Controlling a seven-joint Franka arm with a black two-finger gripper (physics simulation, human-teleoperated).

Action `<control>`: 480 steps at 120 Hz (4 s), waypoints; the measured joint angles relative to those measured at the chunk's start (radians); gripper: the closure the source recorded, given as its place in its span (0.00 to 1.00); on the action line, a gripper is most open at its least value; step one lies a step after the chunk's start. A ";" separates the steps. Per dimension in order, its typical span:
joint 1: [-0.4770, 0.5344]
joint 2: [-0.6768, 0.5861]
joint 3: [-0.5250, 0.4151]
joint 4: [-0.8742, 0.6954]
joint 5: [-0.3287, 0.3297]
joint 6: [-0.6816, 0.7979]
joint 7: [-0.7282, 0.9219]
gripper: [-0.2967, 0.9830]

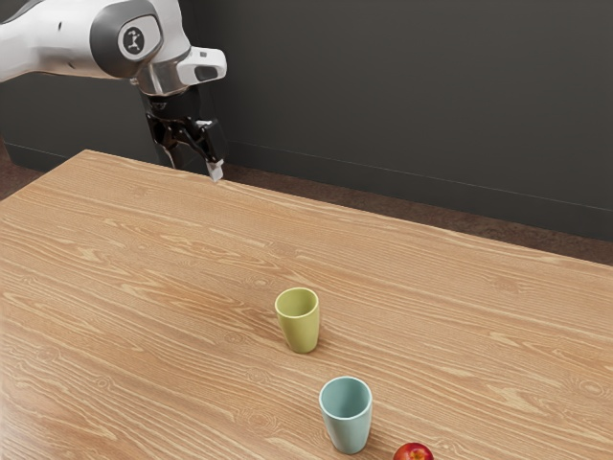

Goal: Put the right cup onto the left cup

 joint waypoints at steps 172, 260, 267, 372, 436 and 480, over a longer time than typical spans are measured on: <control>-0.020 -0.060 -0.463 -0.608 -0.097 0.506 -0.238 0.23; -0.040 0.090 -0.482 -0.604 -0.091 0.644 -0.312 0.56; -0.040 0.091 -0.482 -0.604 -0.090 0.646 -0.314 0.65; -0.049 -0.154 -0.400 -0.589 -0.075 0.511 -0.330 0.84; 0.047 -0.187 -0.274 -0.430 -0.040 0.336 -0.251 0.84; 0.040 -0.055 -0.223 -0.344 -0.038 0.337 -0.217 0.85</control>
